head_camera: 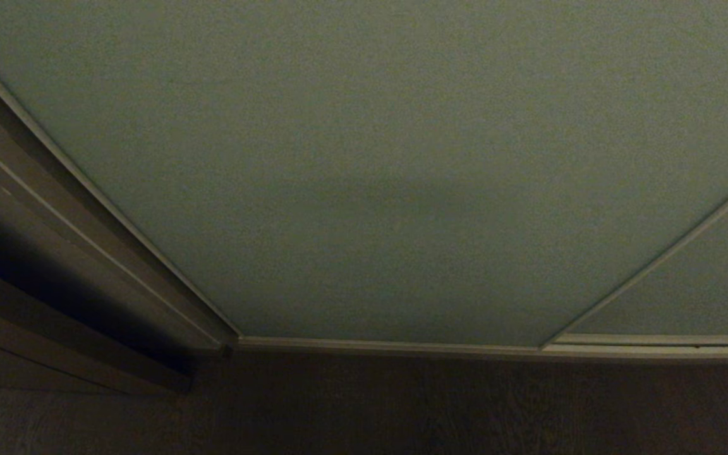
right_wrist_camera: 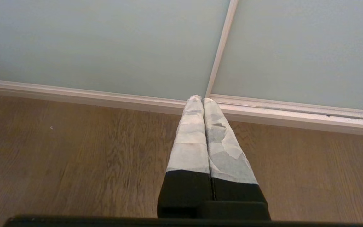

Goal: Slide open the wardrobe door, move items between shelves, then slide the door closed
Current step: Open the door

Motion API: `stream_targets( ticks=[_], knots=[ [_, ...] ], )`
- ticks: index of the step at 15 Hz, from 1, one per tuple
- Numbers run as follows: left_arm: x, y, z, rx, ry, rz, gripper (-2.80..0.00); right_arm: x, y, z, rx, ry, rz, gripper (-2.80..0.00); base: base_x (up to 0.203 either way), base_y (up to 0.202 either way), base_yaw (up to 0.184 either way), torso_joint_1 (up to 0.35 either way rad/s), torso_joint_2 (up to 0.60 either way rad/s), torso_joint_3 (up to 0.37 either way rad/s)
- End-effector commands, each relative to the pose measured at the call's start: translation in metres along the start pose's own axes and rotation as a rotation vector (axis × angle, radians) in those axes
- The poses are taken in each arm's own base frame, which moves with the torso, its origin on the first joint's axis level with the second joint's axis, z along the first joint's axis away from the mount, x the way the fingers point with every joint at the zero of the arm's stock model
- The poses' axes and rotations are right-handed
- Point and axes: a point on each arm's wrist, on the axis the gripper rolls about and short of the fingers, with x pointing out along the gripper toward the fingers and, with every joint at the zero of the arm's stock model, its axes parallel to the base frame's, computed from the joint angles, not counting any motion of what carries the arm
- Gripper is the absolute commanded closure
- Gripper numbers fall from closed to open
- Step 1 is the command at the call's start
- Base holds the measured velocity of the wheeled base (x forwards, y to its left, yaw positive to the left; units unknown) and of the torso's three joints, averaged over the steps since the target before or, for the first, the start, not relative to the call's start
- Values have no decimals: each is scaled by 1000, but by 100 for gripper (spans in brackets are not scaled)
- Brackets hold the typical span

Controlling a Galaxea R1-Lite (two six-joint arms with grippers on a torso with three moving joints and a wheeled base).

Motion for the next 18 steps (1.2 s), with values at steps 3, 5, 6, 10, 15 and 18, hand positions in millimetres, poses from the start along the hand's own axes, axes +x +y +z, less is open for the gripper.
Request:
stream_targets(
  ticks=[3, 5, 6, 10, 15, 18],
  knots=[
    [0, 0, 0, 0, 1, 0, 0, 0, 0, 0, 0, -4, 1, 0, 0, 0, 0, 0, 0, 0],
    [0, 0, 0, 0, 1, 0, 0, 0, 0, 0, 0, -3, 0, 0, 0, 0, 0, 0, 0, 0],
    [0, 0, 0, 0, 1, -1, 0, 0, 0, 0, 0, -3, 0, 0, 0, 0, 0, 0, 0, 0],
    [0, 0, 0, 3, 1, 0, 0, 0, 0, 0, 0, -3, 1, 0, 0, 0, 0, 0, 0, 0],
    [0, 0, 0, -1, 2, 2, 0, 0, 0, 0, 0, -3, 0, 0, 0, 0, 0, 0, 0, 0],
    [-1, 0, 1, -3, -5, 18, 0, 0, 0, 0, 0, -3, 0, 0, 0, 0, 0, 0, 0, 0]
  ],
)
